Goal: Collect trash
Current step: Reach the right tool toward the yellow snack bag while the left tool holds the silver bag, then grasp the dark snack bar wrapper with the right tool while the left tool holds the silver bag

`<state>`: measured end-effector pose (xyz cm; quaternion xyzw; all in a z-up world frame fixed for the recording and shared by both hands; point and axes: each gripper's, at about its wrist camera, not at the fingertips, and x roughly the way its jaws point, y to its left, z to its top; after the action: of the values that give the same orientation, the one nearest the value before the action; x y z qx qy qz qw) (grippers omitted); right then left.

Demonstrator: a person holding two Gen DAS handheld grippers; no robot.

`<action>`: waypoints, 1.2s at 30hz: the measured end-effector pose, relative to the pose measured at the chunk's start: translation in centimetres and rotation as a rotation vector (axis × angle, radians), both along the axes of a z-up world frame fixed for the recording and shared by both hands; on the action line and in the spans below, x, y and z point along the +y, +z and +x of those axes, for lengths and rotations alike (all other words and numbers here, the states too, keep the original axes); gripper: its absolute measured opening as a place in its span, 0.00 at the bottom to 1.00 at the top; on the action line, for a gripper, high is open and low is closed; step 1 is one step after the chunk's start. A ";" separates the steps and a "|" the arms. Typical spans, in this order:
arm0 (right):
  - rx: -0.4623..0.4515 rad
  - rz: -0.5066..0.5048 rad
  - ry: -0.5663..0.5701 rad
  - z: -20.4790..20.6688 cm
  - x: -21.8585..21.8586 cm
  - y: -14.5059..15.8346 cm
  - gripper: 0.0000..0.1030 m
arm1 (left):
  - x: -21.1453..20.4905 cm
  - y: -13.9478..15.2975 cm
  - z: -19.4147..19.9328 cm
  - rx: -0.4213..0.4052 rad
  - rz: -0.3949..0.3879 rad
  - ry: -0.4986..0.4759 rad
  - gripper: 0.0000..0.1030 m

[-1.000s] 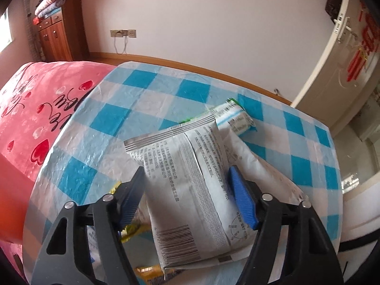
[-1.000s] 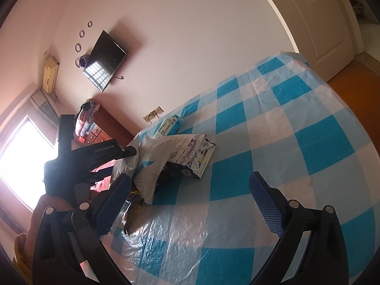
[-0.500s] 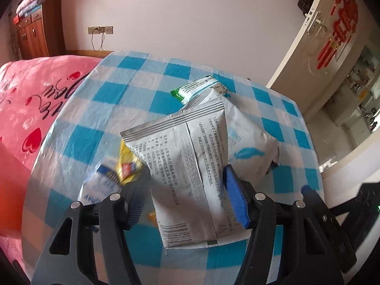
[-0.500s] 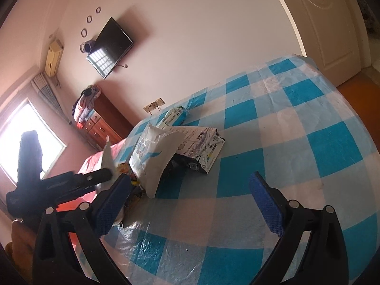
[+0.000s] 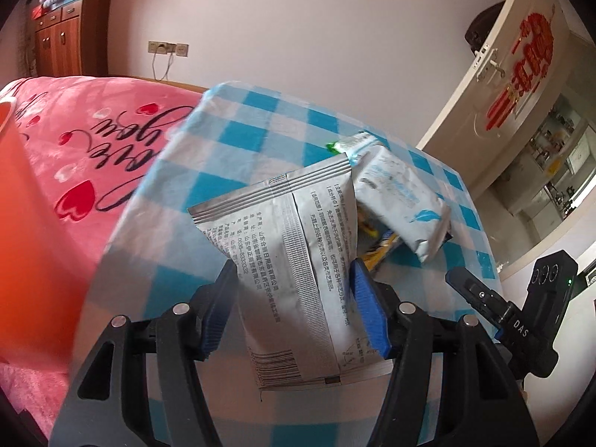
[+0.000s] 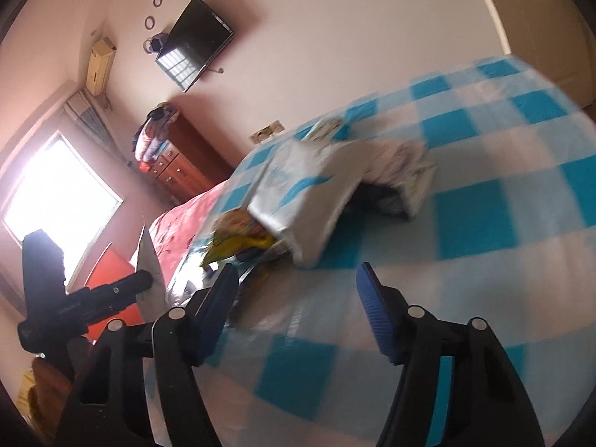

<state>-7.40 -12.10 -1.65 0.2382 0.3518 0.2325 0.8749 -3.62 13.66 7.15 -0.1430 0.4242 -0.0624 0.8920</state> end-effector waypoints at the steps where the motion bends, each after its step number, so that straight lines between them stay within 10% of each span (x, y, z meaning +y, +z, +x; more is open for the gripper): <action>1: 0.002 0.008 0.007 0.0 0.5 0.1 0.60 | 0.7 -0.1 -0.3 -0.004 -0.005 0.003 0.60; 7: 0.083 0.008 0.021 1.0 4.3 -0.5 0.36 | 2.6 -0.5 -1.3 -0.026 -0.019 -0.004 0.60; 27: 0.169 -0.125 -0.093 4.1 7.4 -0.9 0.24 | 3.9 -1.0 -2.4 -0.089 -0.018 -0.051 0.60; 36: 0.214 -0.017 -0.070 2.8 5.8 -1.9 0.11 | 4.4 -0.9 -3.3 -0.108 -0.042 -0.060 0.60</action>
<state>-4.57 -6.34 -3.50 0.2662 0.4365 0.1719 0.8421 -6.92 18.05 6.21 -0.1453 0.3783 -0.1058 0.9081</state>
